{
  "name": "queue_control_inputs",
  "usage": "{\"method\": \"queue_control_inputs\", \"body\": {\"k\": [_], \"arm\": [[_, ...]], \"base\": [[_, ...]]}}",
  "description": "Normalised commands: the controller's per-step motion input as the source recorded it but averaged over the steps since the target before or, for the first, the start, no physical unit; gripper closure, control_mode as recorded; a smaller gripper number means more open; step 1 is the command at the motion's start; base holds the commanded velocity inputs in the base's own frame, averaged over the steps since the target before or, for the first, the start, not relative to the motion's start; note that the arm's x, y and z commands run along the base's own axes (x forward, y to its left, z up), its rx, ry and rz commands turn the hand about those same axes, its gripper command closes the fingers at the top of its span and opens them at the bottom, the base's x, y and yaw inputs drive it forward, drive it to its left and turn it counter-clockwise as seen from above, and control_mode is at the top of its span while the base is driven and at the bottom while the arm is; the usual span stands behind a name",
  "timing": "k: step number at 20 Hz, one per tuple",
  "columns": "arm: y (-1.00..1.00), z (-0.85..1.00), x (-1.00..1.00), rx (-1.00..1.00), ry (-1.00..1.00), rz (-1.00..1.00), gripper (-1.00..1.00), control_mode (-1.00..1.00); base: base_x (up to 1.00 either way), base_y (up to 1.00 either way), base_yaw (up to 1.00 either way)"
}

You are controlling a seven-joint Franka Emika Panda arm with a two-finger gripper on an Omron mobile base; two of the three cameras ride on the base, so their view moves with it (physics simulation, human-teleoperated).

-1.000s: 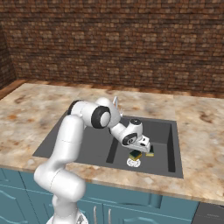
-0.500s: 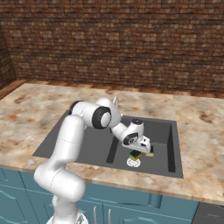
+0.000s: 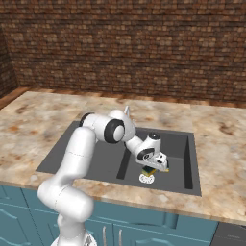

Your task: Pick up the sponge and sponge from the sink, and place them back in the cabinet, and close the cabinet doors.

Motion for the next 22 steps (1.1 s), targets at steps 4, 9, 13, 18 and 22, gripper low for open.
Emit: {"method": "queue_control_inputs", "body": {"k": [4,9,13,18,22], "arm": [[0.00,-0.27,0.00,0.00,0.00,0.00,-1.00,-1.00],[0.00,-0.16,0.00,0.00,0.00,0.00,-1.00,-1.00],[0.00,-0.12,0.00,0.00,0.01,0.00,-1.00,-1.00],[0.00,-0.19,0.00,0.00,0.01,0.00,-1.00,-1.00],[0.00,-0.18,0.00,0.00,0.02,0.00,-1.00,-1.00]], "base": [[0.00,0.00,0.00],[0.00,0.00,0.00],[0.00,0.00,0.00],[0.00,0.00,0.00],[0.00,0.00,0.00]]}}
